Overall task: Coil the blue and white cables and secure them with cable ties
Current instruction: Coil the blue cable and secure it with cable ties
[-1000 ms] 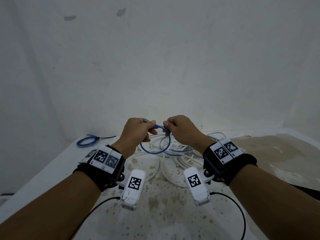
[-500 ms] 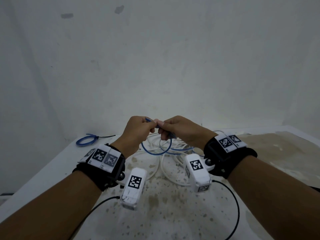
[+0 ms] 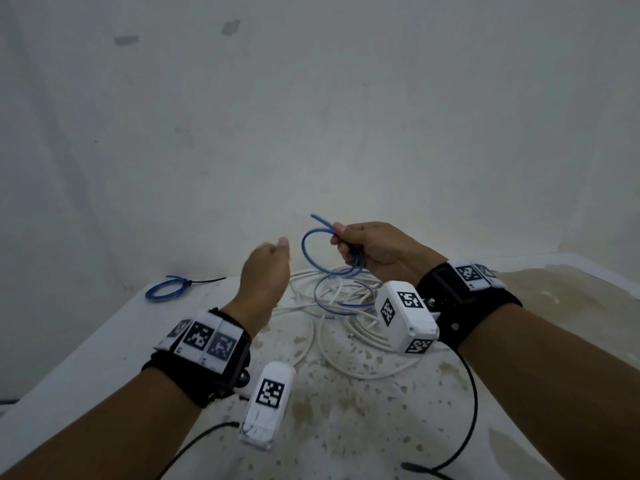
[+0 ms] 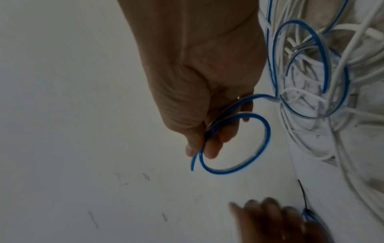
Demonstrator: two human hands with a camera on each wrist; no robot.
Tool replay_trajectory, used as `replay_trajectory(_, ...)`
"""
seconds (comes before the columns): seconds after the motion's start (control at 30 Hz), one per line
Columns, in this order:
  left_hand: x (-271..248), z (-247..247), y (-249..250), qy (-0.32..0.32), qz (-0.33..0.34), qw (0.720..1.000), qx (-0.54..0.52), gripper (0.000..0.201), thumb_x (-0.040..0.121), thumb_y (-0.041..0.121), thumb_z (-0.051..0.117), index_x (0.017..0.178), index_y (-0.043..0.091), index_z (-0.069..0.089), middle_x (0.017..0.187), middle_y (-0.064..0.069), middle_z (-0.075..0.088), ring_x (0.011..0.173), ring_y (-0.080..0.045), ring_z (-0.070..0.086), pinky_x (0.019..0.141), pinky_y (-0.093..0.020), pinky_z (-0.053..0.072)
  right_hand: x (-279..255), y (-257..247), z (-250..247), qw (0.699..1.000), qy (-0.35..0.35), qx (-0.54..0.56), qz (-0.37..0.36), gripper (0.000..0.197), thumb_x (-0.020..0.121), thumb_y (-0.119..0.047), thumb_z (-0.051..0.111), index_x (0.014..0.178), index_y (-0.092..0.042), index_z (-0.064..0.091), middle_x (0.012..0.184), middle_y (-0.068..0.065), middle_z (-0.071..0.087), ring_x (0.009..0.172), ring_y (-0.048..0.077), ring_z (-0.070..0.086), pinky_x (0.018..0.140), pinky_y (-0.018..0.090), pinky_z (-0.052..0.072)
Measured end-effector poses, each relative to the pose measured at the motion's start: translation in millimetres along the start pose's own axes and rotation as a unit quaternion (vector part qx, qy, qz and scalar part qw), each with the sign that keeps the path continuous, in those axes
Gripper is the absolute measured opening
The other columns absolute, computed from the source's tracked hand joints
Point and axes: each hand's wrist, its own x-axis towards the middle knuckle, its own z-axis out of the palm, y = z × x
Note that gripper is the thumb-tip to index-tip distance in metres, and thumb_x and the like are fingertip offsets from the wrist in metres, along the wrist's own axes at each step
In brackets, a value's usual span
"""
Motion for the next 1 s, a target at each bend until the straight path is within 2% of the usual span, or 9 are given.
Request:
replay_trajectory(0.07, -22, 8, 3, -0.133, -0.094, 0.986, -0.019, 0.050, 0.102, 0.044, 0.041, 0.067, 0.011, 0.057, 0.068, -0.008, 0.058, 0.058, -0.023, 0.053, 0.059, -0.028, 0.045, 0, -10, 0, 0.998, 0.037, 0.049, -0.026, 0.029, 0.099, -0.023, 0.056, 0.080, -0.003, 0.064, 0.056, 0.000, 0.056, 0.055, 0.013, 0.046, 0.057, 0.022, 0.040)
replay_trajectory(0.2, -62, 35, 16, -0.429, -0.211, 0.863, -0.165, 0.069, 0.097, 0.065, 0.027, 0.080, 0.010, 0.066, 0.066, -0.006, 0.067, 0.052, -0.015, 0.060, 0.057, -0.027, 0.048, -5, -33, 9, 0.985, 0.068, 0.148, -0.054, 0.028, 0.098, -0.028, 0.057, 0.081, -0.007, 0.063, 0.060, -0.002, 0.057, 0.052, 0.011, 0.048, 0.057, 0.022, 0.044)
replay_trajectory(0.3, -52, 76, 40, -0.400, -0.252, 0.805, -0.359, 0.077, 0.098, 0.063, 0.024, 0.096, 0.000, 0.068, 0.079, -0.017, 0.069, 0.067, -0.026, 0.069, 0.059, -0.029, 0.056, -16, -41, -1, 0.973, 0.110, 0.189, -0.070, 0.027, 0.097, -0.032, 0.060, 0.083, -0.009, 0.065, 0.061, -0.003, 0.059, 0.050, 0.009, 0.049, 0.054, 0.020, 0.045)
replay_trajectory(0.4, -27, 96, 57, -0.234, -0.277, 0.783, -0.505, 0.059, 0.101, 0.044, 0.038, 0.132, -0.003, 0.054, 0.109, -0.025, 0.066, 0.094, -0.034, 0.068, 0.064, -0.035, 0.060, -21, -40, -5, 0.962, 0.151, 0.216, -0.066, 0.027, 0.096, -0.033, 0.062, 0.082, -0.009, 0.066, 0.060, -0.003, 0.060, 0.049, 0.010, 0.049, 0.056, 0.023, 0.046)
replay_trajectory(0.5, -17, 94, 72, -0.076, -0.237, 0.783, -0.570, 0.025, 0.101, 0.009, 0.036, 0.117, -0.004, 0.049, 0.083, -0.021, 0.069, 0.070, -0.028, 0.068, 0.057, -0.035, 0.060, -27, -35, -20, 0.949, 0.185, 0.246, -0.071, 0.028, 0.098, -0.033, 0.058, 0.083, -0.009, 0.064, 0.056, -0.004, 0.058, 0.045, 0.011, 0.048, 0.057, 0.026, 0.048)
replay_trajectory(0.6, -24, 97, 82, -0.037, -0.209, 0.808, -0.550, 0.013, 0.098, -0.004, 0.033, 0.102, -0.003, 0.046, 0.076, -0.016, 0.056, 0.063, -0.025, 0.062, 0.058, -0.037, 0.057, -32, -32, -43, 0.932, 0.222, 0.274, -0.082, 0.029, 0.099, -0.032, 0.055, 0.084, -0.009, 0.063, 0.056, -0.004, 0.057, 0.044, 0.010, 0.048, 0.056, 0.026, 0.051)
replay_trajectory(0.7, -32, 107, 78, -0.055, -0.179, 0.866, -0.463, 0.012, 0.100, -0.001, 0.041, 0.092, -0.001, 0.050, 0.075, -0.013, 0.053, 0.061, -0.020, 0.060, 0.051, -0.031, 0.056, -33, -34, -59, 0.913, 0.239, 0.323, -0.075, 0.031, 0.101, -0.032, 0.053, 0.082, -0.009, 0.062, 0.057, -0.003, 0.056, 0.044, 0.010, 0.046, 0.054, 0.026, 0.052)
replay_trajectory(0.8, -36, 110, 75, -0.091, -0.111, 0.913, -0.381, 0.011, 0.102, 0.005, 0.045, 0.107, 0.001, 0.052, 0.081, -0.012, 0.058, 0.058, -0.018, 0.059, 0.051, -0.027, 0.054, -32, -31, -64, 0.898, 0.234, 0.366, -0.065, 0.032, 0.102, -0.031, 0.050, 0.081, -0.009, 0.060, 0.055, -0.004, 0.051, 0.041, 0.010, 0.040, 0.048, 0.022, 0.047)
replay_trajectory(1.0, -26, 85, 74, -0.078, -0.040, 0.966, -0.244, 0.016, 0.102, 0.014, 0.048, 0.098, 0.004, 0.060, 0.075, -0.011, 0.064, 0.051, -0.016, 0.064, 0.047, -0.024, 0.052, -29, -13, -53, 0.908, 0.198, 0.369, -0.030, 0.033, 0.103, -0.031, 0.049, 0.081, -0.008, 0.058, 0.049, -0.005, 0.044, 0.036, 0.008, 0.032, 0.041, 0.020, 0.038)
